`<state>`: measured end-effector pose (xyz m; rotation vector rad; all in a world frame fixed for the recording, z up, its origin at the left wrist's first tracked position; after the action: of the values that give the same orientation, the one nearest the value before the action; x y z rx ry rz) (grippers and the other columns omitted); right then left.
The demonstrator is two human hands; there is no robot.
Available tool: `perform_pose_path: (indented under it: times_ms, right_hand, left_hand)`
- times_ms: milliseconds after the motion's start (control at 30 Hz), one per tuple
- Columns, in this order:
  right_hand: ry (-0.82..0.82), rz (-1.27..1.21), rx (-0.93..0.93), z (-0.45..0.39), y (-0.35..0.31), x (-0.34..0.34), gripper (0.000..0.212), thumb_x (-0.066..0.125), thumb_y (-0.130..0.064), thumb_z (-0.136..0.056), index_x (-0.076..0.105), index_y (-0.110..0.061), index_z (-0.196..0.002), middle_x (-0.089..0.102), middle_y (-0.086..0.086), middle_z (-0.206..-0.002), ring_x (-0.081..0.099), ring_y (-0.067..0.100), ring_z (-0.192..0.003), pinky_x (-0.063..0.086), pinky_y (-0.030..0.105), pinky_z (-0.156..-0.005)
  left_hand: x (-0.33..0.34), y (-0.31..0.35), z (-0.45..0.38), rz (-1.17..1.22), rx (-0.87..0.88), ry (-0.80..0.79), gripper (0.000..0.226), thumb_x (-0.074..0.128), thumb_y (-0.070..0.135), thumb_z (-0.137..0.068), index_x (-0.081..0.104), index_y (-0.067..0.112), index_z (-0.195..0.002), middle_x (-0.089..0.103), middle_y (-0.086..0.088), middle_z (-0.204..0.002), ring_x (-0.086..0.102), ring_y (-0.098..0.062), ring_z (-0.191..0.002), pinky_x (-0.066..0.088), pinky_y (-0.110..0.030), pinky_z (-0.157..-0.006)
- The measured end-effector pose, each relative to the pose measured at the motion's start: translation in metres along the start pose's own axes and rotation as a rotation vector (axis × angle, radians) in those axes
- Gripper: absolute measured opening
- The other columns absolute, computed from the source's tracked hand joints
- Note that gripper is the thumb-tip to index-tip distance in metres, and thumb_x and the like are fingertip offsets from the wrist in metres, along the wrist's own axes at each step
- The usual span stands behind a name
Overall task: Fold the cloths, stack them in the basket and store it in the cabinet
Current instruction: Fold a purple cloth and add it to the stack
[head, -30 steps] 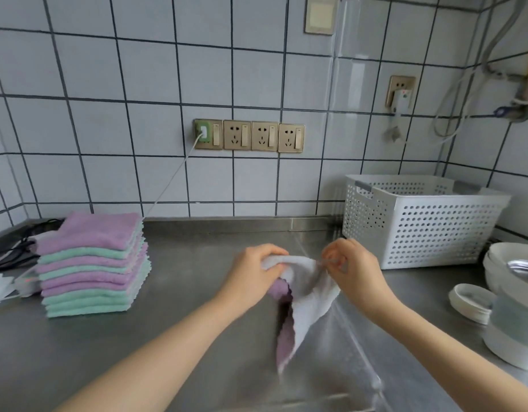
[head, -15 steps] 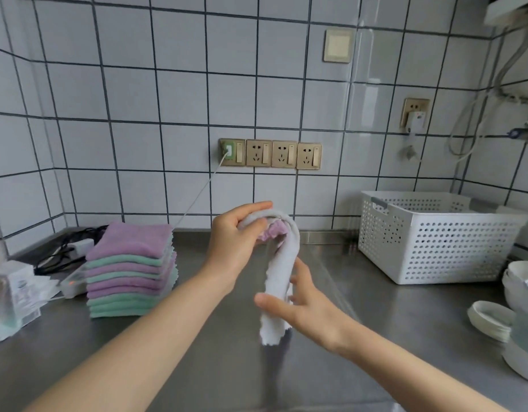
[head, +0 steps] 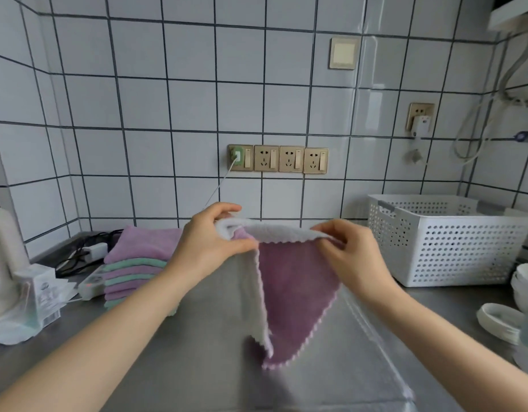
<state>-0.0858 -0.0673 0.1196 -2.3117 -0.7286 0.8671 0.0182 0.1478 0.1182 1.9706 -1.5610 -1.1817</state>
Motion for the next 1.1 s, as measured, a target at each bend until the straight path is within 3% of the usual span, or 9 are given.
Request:
perform_pose_path:
  times_ms: [167,333,433,500,633,800,933,1000,1100]
  right_hand:
    - [-0.033,-0.122,-0.115,-0.010,-0.038,-0.016,0.014,0.063,-0.014,-0.089,0.073,-0.017,-0.079,0.072,-0.010,-0.077,0.063,-0.002,-0.072,0.047,0.011,-0.065]
    - [-0.118,-0.173,0.004,-0.016,-0.046,-0.010,0.016,0.066,-0.021,-0.087,0.072,-0.014,-0.074,0.070,-0.007,-0.070,0.056,-0.005,-0.060,0.043,0.005,-0.057]
    - [-0.174,-0.190,0.052,-0.014,-0.049,-0.001,0.015,0.067,-0.022,-0.084,0.072,-0.012,-0.074,0.067,-0.008,-0.064,0.056,-0.003,-0.057,0.044,0.008,-0.055]
    - [-0.203,-0.207,0.063,-0.013,-0.052,0.000,0.016,0.067,-0.023,-0.084,0.072,-0.011,-0.075,0.067,-0.006,-0.065,0.057,-0.001,-0.057,0.045,0.010,-0.056]
    - [-0.305,-0.233,0.096,-0.013,-0.045,-0.010,0.015,0.069,-0.025,-0.084,0.072,-0.011,-0.079,0.070,0.000,-0.071,0.063,0.006,-0.065,0.050,0.017,-0.062]
    - [-0.721,0.073,0.253,-0.016,0.010,-0.010,0.014,0.067,-0.021,-0.087,0.071,-0.007,-0.088,0.067,0.010,-0.078,0.061,0.016,-0.069,0.050,0.025,-0.062]
    - [-0.445,0.486,0.083,-0.064,0.029,-0.006,0.027,0.054,-0.003,-0.089,0.071,-0.010,-0.108,0.072,0.008,-0.105,0.062,0.012,-0.084,0.047,0.013,-0.075]
    - [-0.159,0.453,-0.085,-0.083,0.007,-0.013,0.036,0.049,0.004,-0.088,0.070,-0.011,-0.112,0.069,0.007,-0.114,0.063,0.016,-0.101,0.042,0.017,-0.089]
    - [0.105,0.275,-0.202,-0.079,-0.009,-0.033,0.039,0.048,0.007,-0.086,0.071,-0.013,-0.111,0.069,0.005,-0.113,0.063,0.018,-0.102,0.041,0.017,-0.088]
  left_hand:
    - [0.002,0.009,0.009,-0.188,0.109,-0.103,0.009,0.075,0.034,-0.070,0.073,0.029,-0.078,0.070,0.019,-0.077,0.063,0.004,-0.076,0.050,-0.023,-0.076]
    - [0.032,0.021,0.032,0.050,0.031,-0.439,0.050,0.071,0.059,-0.064,0.067,0.033,-0.107,0.069,0.020,-0.102,0.064,0.001,-0.098,0.050,-0.025,-0.091]
    - [0.049,0.029,0.042,0.006,0.048,-0.431,0.029,0.080,0.039,-0.069,0.065,0.031,-0.093,0.071,0.020,-0.088,0.064,0.004,-0.082,0.050,-0.014,-0.074]
    - [0.055,0.024,0.042,-0.122,0.063,-0.386,0.020,0.079,0.029,-0.070,0.062,0.019,-0.075,0.064,0.014,-0.066,0.054,-0.004,-0.060,0.044,-0.019,-0.058]
    - [0.058,-0.023,0.044,-0.175,-0.120,-0.583,0.028,0.076,0.032,-0.071,0.066,0.007,-0.076,0.070,0.000,-0.070,0.057,-0.011,-0.059,0.051,-0.033,-0.063]
    - [0.038,-0.063,0.041,-0.212,-0.282,-0.790,0.031,0.073,0.024,-0.081,0.055,0.019,-0.056,0.054,0.010,-0.053,0.049,-0.007,-0.050,0.035,-0.019,-0.049]
    - [0.021,-0.062,-0.033,-0.479,-0.065,-0.415,0.028,0.058,0.010,-0.077,0.049,0.018,-0.052,0.049,0.007,-0.049,0.051,-0.017,-0.056,0.035,-0.029,-0.053]
    - [0.001,-0.035,-0.058,-0.487,0.062,-0.089,0.028,0.051,-0.001,-0.081,0.071,0.018,-0.081,0.069,-0.006,-0.076,0.064,-0.027,-0.081,0.050,-0.033,-0.072]
    - [-0.026,0.000,-0.062,-0.429,0.250,0.177,0.052,0.048,-0.011,-0.083,0.060,0.015,-0.127,0.064,-0.008,-0.124,0.059,-0.024,-0.115,0.043,-0.032,-0.104]
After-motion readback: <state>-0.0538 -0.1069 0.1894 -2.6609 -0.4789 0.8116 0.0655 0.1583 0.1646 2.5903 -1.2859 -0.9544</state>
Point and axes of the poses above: each hand's wrist, its own z-axis away from the middle knuckle, its own x-axis out of the palm, y = z × x, the point moved 9 cm from there along -z, towards the middle knuckle
